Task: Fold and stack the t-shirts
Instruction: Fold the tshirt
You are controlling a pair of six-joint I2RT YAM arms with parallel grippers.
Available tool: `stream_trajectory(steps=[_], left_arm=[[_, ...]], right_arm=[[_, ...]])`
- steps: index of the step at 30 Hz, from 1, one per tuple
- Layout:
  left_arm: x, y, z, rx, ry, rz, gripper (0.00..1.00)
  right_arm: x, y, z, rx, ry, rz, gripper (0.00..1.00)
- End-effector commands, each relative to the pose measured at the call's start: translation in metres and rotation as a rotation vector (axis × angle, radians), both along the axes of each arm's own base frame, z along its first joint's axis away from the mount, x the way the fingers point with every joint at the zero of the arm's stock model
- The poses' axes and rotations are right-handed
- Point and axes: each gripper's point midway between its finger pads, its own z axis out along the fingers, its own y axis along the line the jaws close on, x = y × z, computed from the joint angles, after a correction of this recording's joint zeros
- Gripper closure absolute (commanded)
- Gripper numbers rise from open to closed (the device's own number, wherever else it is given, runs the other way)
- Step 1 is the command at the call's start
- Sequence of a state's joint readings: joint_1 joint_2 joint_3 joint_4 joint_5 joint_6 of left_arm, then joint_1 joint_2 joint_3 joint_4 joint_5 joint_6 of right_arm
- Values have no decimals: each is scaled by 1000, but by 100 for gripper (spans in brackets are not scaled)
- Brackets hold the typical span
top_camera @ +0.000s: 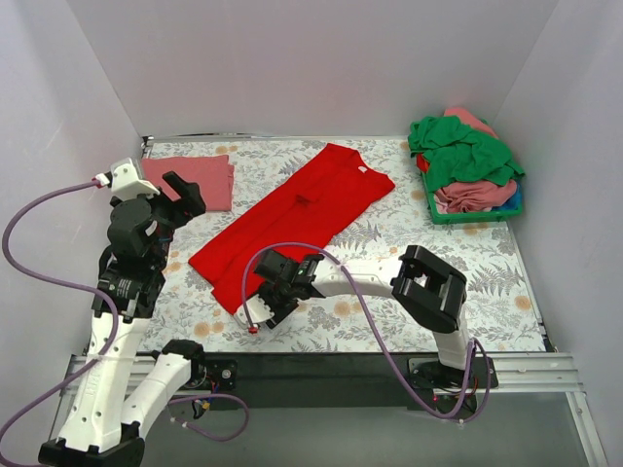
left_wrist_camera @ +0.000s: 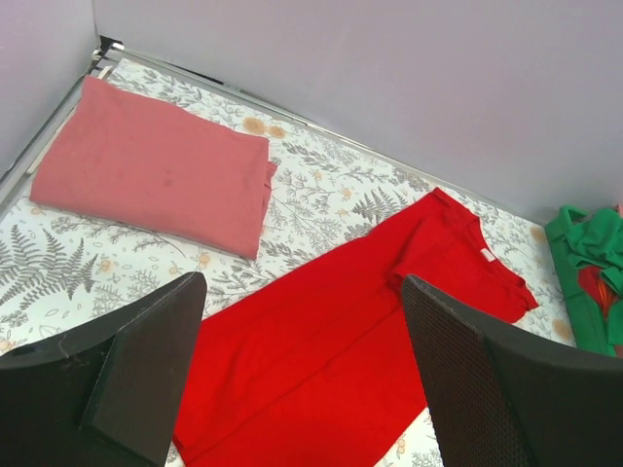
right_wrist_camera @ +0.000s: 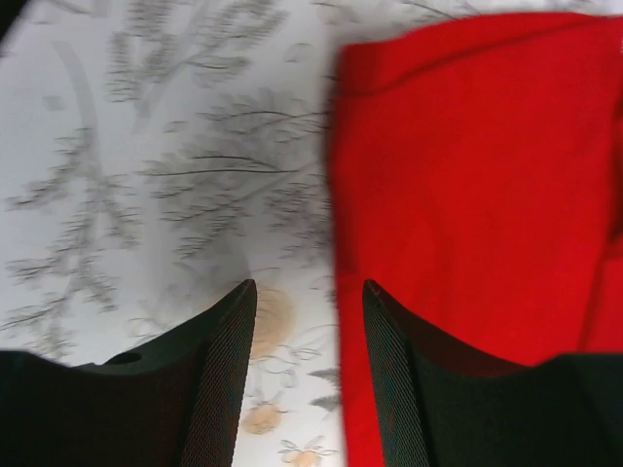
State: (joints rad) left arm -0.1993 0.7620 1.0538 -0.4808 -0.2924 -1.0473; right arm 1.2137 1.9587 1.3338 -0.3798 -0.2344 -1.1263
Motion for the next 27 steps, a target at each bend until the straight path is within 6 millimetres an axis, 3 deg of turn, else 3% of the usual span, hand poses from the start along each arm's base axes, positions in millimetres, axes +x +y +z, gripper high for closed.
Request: stream_trajectory(steps=[1, 10, 16, 18, 22, 23, 24, 26, 27], left_arm=[[-5, 9, -16, 32, 58, 44, 20], [-6, 5, -19, 31, 55, 16, 20], [-6, -1, -20, 20, 55, -13, 20], [-6, -4, -21, 15, 54, -30, 20], [-4, -15, -28, 9, 71, -90, 20], [-3, -23, -30, 4, 78, -131, 20], [-3, -27, -32, 4, 82, -153, 20], [-1, -36, -38, -4, 91, -203, 21], [1, -47, -43, -14, 105, -258, 21]], right_arm=[[30, 23, 10, 67, -84, -96, 46], [27, 13, -18, 19, -62, -118, 56], [16, -2, -28, -12, -32, -102, 89], [8, -15, -33, -33, -11, -79, 99], [-13, -48, -36, -85, 29, -13, 99], [-18, -54, -25, -64, 42, 7, 99], [-26, -75, -33, -108, 60, 34, 99], [-32, -93, -19, -99, 87, 55, 99], [-39, -112, -20, -141, 115, 66, 99]])
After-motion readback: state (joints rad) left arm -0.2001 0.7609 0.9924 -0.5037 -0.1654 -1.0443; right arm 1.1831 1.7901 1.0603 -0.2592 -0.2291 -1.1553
